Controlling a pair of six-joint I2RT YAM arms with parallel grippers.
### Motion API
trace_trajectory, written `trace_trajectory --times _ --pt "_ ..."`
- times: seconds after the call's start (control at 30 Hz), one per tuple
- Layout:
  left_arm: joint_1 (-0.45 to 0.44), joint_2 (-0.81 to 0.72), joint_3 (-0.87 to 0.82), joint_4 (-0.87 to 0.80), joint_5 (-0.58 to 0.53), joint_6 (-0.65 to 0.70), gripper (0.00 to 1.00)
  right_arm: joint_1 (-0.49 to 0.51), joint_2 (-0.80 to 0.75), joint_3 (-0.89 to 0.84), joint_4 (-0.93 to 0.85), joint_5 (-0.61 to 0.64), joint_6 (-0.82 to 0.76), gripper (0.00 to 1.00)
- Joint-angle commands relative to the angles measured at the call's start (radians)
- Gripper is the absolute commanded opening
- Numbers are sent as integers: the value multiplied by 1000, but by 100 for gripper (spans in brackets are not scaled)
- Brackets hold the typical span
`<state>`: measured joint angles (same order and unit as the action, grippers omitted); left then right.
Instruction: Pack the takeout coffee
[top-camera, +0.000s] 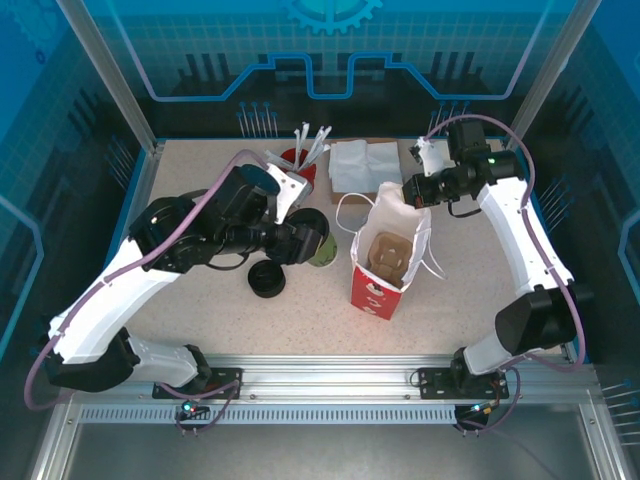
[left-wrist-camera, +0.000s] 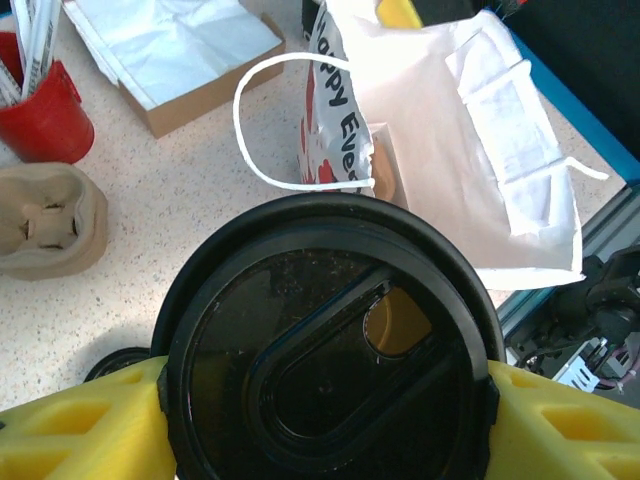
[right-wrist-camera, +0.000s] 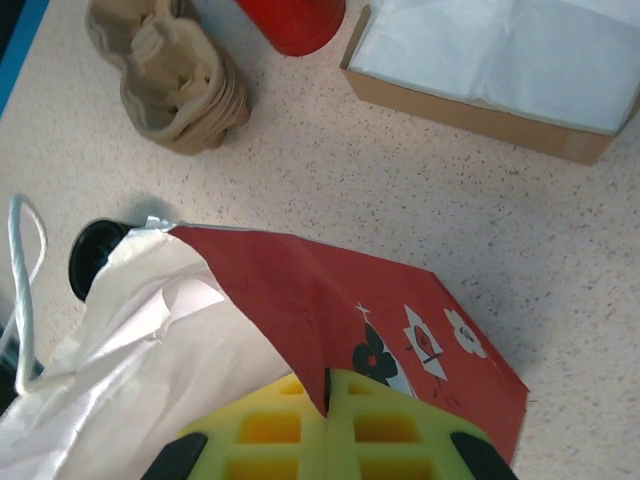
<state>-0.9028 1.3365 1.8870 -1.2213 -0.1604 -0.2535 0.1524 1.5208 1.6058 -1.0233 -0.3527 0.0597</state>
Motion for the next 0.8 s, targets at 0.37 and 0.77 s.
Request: trace_trajectory --times 0.37,0.77 --pt "5 63 132 0 121 31 67 120 -89 -145 161 101 382 0" --pt "-4 141 211 27 144 38 66 197 -86 -138 161 173 516 0"
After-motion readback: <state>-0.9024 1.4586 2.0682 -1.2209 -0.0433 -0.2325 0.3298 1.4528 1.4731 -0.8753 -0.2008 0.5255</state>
